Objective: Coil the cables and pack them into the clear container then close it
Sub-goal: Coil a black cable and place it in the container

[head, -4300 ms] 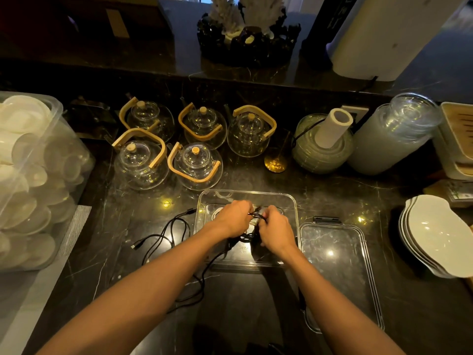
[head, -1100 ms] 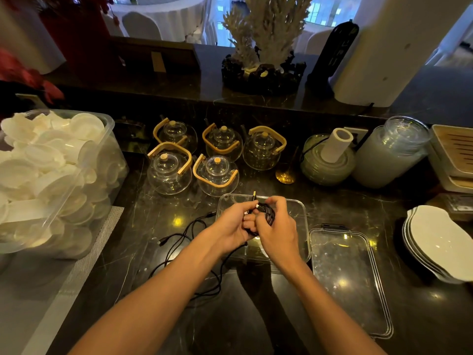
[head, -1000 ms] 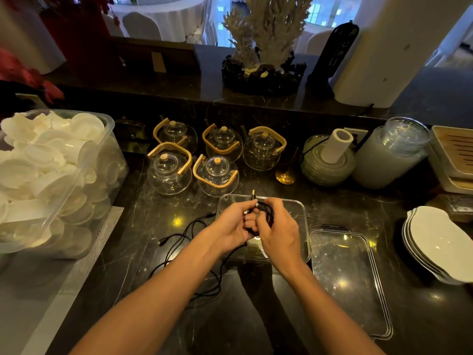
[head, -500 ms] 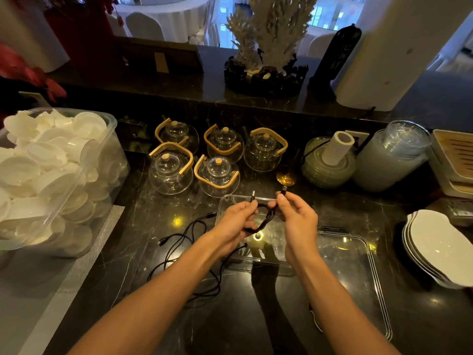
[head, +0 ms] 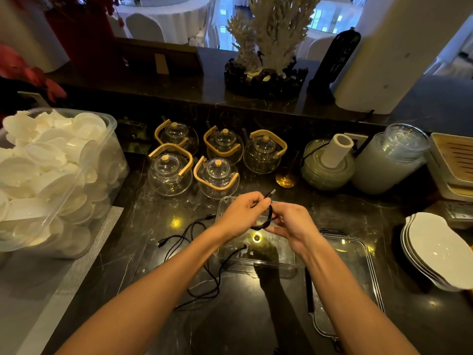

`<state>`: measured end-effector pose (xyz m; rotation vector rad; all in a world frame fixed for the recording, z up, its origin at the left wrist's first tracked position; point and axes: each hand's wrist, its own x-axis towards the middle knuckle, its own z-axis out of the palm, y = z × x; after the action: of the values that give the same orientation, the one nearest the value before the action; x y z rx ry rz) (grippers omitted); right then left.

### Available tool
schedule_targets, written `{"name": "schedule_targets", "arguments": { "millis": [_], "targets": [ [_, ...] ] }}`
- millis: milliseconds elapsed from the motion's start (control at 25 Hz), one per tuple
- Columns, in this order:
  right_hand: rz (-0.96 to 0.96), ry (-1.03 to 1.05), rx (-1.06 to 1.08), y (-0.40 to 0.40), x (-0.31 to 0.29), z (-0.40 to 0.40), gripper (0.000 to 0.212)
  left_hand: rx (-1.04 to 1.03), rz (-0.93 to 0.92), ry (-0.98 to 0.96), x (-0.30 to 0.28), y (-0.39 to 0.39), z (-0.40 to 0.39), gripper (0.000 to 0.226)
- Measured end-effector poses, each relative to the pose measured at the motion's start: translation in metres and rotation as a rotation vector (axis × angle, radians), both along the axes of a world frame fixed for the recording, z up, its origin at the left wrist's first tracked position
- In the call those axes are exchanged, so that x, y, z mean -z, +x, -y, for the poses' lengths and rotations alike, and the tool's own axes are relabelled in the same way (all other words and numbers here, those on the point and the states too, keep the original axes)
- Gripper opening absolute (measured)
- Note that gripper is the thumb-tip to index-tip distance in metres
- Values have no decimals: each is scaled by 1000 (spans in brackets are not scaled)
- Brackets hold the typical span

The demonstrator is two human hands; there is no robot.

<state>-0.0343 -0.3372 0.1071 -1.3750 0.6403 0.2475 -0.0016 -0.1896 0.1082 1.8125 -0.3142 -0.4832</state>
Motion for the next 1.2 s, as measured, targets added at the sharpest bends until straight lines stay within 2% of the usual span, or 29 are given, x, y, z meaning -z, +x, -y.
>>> {"name": "schedule_targets", "arguments": {
  "millis": [120,200,320,480,600,760,880,1040,1120,1200],
  "targets": [
    [32,-111,60,-3,5,1,20,77,12,16,-2,6,-7,29],
    [7,17,76,-5,9,1,21,110,-41,-12,0,9,-12,29],
    [7,185,-48,-10,13,2,21,131,-90,-16,5,9,-15,30],
    [60,257,-215,-10,7,1,27,-11,51,99,11,6,-13,31],
    [52,272,-254,-9,5,3,33,-124,137,88,14,0,-7,27],
    [66,292,-328,-11,10,12,34,-121,204,27,11,-10,-2,23],
    [98,337,-353,-15,9,18,32,-107,120,6,15,-8,-3,26],
    [213,166,-292,-14,14,8,25,-208,-184,-72,23,1,0,30],
    [271,129,-249,-14,16,4,21,-179,-265,-85,22,5,-2,29],
    [297,146,-224,-15,17,4,20,-80,-427,-218,16,7,-7,26]
  ]
}}
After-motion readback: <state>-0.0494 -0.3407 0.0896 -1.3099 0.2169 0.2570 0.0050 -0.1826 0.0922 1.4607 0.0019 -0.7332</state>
